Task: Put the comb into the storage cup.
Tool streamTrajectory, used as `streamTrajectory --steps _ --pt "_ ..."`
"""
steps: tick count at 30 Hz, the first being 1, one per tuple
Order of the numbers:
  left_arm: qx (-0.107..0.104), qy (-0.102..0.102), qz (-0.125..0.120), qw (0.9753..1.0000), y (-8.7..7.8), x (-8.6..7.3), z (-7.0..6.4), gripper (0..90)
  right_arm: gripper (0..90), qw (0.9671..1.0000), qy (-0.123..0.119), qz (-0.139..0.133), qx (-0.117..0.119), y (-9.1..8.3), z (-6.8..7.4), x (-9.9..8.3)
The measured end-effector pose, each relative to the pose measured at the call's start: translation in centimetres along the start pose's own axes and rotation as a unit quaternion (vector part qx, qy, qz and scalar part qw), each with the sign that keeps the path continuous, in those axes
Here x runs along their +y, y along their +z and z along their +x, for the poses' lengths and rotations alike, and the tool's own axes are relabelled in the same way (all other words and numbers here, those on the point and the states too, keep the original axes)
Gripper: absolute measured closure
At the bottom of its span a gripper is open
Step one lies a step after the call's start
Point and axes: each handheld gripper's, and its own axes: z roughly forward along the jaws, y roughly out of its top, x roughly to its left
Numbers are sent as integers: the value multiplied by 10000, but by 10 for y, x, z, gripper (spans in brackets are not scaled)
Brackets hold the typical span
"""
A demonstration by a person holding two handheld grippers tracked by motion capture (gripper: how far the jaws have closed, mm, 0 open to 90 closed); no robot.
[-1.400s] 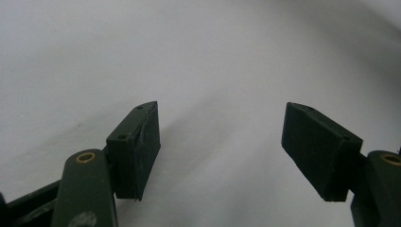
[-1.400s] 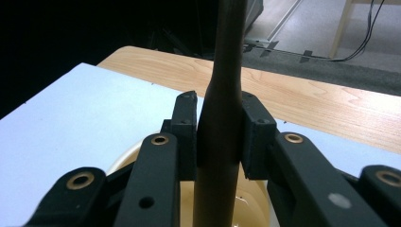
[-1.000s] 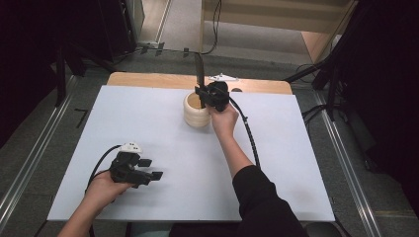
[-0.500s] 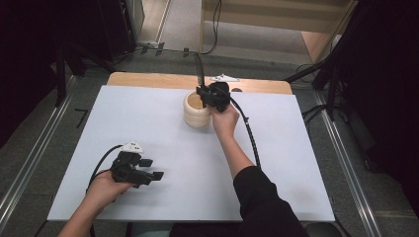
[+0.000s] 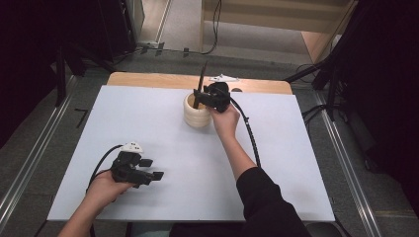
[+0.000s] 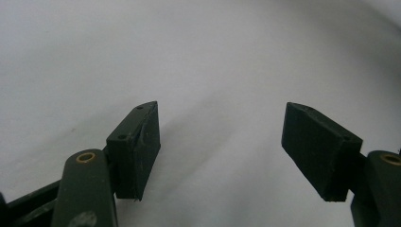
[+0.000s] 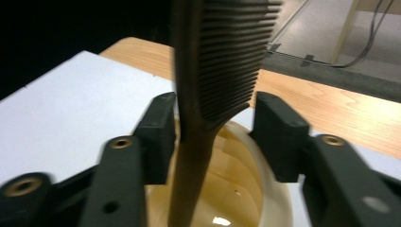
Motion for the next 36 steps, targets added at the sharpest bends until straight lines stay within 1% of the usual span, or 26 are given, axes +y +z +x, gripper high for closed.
streamTrajectory --steps 3,4,5,6,10,11,13,18,23,36 --pt "6 16 21 10000 0 0 0 293 372 10000 -14 -61 -30 -4 1 0" --pt "6 27 31 10000 0 0 0 293 360 10000 -18 -54 -26 -5 2 1" --pt "7 31 33 10000 0 0 0 293 327 10000 -28 -25 -33 -5 2 1" --pt "4 21 23 10000 1 0 0 293 323 10000 -29 -6 -77 -6 2 1" --pt "13 23 23 10000 0 0 0 293 277 9999 80 73 -75 -9 -1 0" --pt "13 25 24 10000 0 0 0 293 273 9999 86 95 -96 -10 -1 0" --pt "11 24 22 10000 1 0 0 293 267 9998 142 150 -59 -12 -4 -1" --pt "11 20 18 10000 0 0 0 293 265 9996 114 233 -90 -17 -7 -5" --pt "14 19 23 10000 0 0 0 293 263 9993 212 306 -39 -22 -9 -10" --pt "11 -4 20 10000 0 0 0 293 263 9993 137 353 78 -40 -12 -17"
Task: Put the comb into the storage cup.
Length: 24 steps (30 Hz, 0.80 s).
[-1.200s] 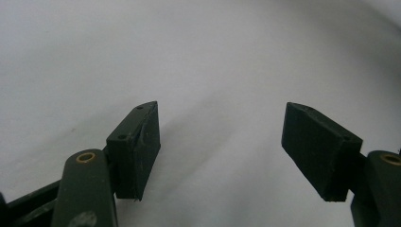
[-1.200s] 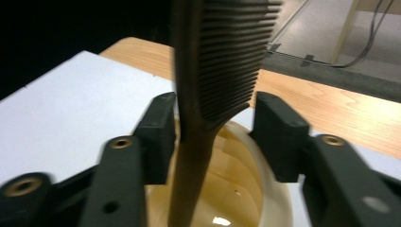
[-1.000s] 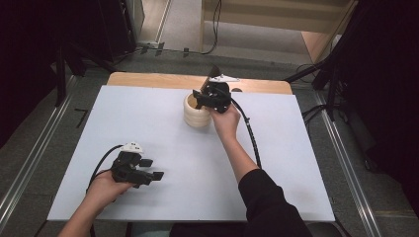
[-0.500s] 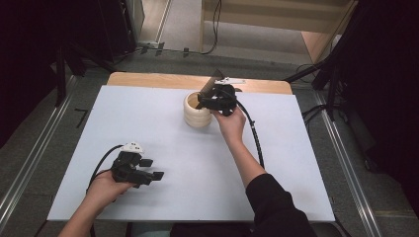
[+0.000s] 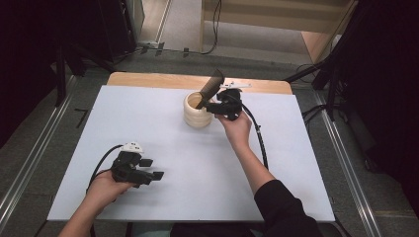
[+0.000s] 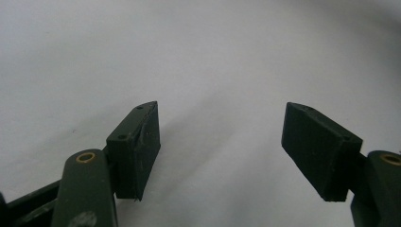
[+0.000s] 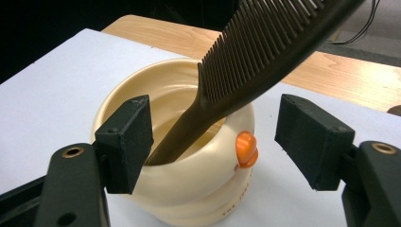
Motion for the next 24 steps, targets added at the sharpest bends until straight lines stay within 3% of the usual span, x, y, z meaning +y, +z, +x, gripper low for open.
streamTrajectory --steps 17,24 --pt "1 6 -21 10000 0 1 1 293 252 9996 -87 57 258 -23 3 -11" --pt "28 -7 -31 10000 -1 1 1 293 253 9995 -183 106 220 -31 5 -17"
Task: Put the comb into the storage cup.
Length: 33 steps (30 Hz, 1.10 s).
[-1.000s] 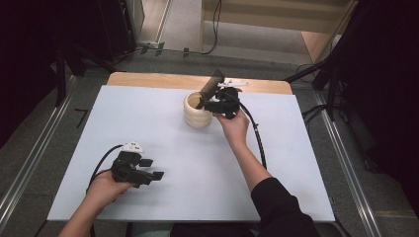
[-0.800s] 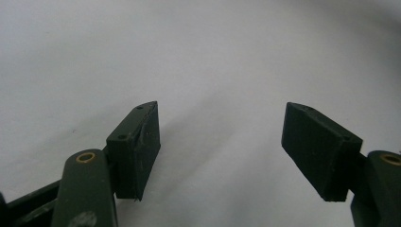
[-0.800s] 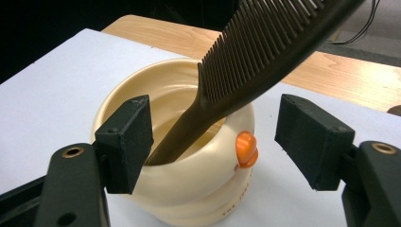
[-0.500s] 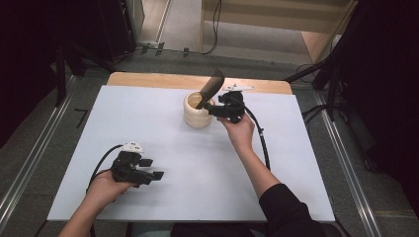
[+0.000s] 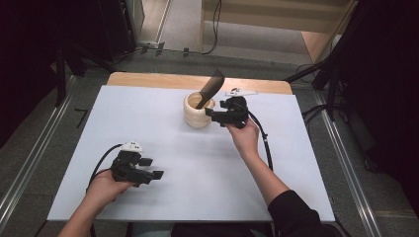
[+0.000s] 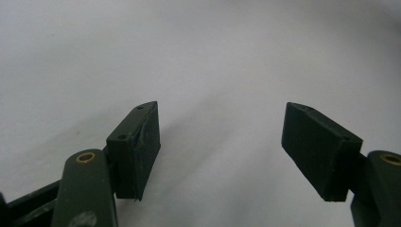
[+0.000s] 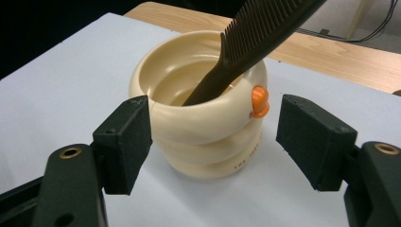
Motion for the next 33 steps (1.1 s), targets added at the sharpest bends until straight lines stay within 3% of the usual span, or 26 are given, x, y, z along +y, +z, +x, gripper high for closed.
streamTrajectory --steps 7,33 --pt "-1 -6 -3 10000 0 0 0 293 253 9999 -133 -48 -56 -8 0 -9" --pt "-2 -34 -48 10000 -2 0 2 293 245 9987 -319 -393 98 -34 -1 -37"
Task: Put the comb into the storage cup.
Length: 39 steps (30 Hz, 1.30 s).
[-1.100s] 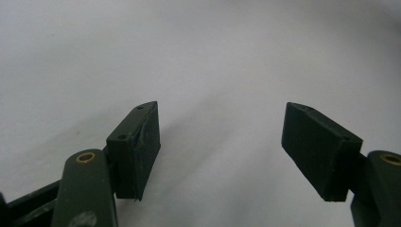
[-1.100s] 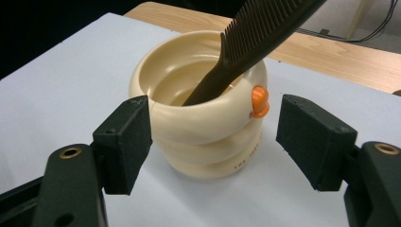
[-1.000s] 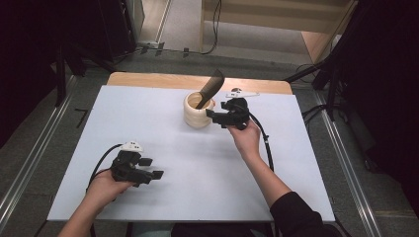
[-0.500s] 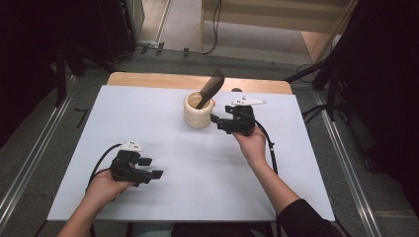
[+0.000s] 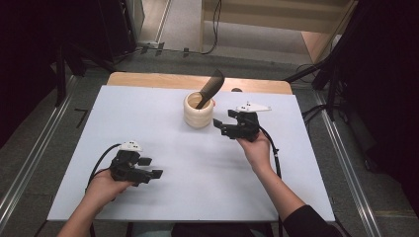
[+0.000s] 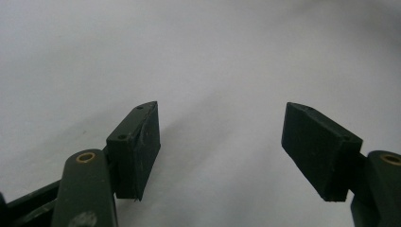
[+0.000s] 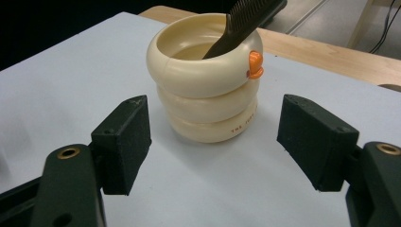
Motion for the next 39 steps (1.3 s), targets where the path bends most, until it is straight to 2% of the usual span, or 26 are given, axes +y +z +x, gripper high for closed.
streamTrajectory --steps 21,39 --pt "1 6 -13 10000 -1 0 0 293 235 9996 -129 -187 191 -29 8 -16" --pt "-42 -15 -56 10000 -2 1 0 293 228 9991 -199 -155 332 -50 11 -32"
